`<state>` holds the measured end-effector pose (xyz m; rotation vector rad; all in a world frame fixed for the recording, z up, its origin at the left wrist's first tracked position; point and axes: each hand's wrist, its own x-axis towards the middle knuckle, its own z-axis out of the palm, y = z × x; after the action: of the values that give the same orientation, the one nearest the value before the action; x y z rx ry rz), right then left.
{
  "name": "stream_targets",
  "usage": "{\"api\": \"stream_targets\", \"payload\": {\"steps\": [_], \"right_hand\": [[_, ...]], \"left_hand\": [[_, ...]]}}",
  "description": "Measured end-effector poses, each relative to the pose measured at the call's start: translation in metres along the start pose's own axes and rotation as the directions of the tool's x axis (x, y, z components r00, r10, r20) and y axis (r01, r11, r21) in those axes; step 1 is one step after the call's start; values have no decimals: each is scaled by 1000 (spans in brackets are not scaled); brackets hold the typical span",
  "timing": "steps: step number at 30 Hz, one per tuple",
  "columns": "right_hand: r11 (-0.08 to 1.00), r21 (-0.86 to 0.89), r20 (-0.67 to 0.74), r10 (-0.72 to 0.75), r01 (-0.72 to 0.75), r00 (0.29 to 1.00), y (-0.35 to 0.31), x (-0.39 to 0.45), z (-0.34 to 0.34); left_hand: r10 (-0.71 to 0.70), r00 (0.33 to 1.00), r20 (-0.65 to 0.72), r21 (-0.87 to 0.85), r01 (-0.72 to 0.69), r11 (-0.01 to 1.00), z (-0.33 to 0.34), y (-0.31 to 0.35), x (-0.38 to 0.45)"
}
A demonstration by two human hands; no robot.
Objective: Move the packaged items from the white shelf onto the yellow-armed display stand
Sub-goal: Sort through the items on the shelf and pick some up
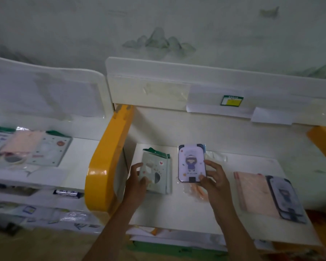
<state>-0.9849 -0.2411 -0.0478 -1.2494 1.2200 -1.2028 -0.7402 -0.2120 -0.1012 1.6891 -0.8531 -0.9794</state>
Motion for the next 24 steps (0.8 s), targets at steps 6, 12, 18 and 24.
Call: {"api": "stream_targets", "payload": {"steps": [6,12,18,24], "right_hand": [[998,-58,4,11,-11,1000,7,14,-1],[999,-36,-11,15,-15,1000,12,18,-14],[999,-35,3,9,-9,1000,17,24,-45],[1000,10,-22,1,-1,1000,17,27,-112]], "left_hand": [[158,987,34,432,-157,888,2,-11,4],[245,967,77,632,-237,738,1,-18,5],[265,961,81,628,-255,735,14,4,1],[403,894,196,549,-441,710,76,36,-25]]}}
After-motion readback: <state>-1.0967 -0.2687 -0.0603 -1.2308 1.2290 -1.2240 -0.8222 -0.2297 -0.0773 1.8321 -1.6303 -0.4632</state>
